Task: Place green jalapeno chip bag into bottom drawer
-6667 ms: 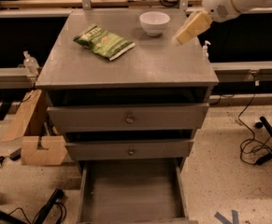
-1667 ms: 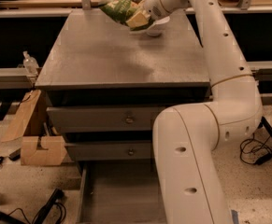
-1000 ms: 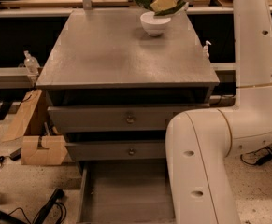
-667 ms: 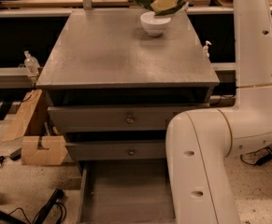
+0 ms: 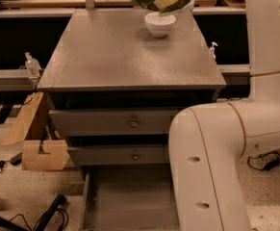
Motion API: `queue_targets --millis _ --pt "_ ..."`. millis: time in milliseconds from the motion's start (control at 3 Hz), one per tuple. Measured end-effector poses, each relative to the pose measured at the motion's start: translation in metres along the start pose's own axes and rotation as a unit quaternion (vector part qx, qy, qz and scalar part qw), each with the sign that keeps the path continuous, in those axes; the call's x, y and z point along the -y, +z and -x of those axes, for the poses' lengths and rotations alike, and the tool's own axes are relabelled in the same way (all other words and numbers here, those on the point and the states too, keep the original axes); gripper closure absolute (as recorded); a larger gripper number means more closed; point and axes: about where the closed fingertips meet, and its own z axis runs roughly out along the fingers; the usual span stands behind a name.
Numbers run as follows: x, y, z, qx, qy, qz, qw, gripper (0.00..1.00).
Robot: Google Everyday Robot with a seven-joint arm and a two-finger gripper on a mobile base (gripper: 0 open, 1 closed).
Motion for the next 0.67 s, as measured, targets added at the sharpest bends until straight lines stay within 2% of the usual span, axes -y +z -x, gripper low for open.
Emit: queue_targets --millis 333,667 --pt "-0.015 -0.027 0.001 -0.041 0.026 0.002 0.9988 1.0" --pt "-0.021 -0.065 0.015 -0.061 0.057 -0.033 0.996 1.0"
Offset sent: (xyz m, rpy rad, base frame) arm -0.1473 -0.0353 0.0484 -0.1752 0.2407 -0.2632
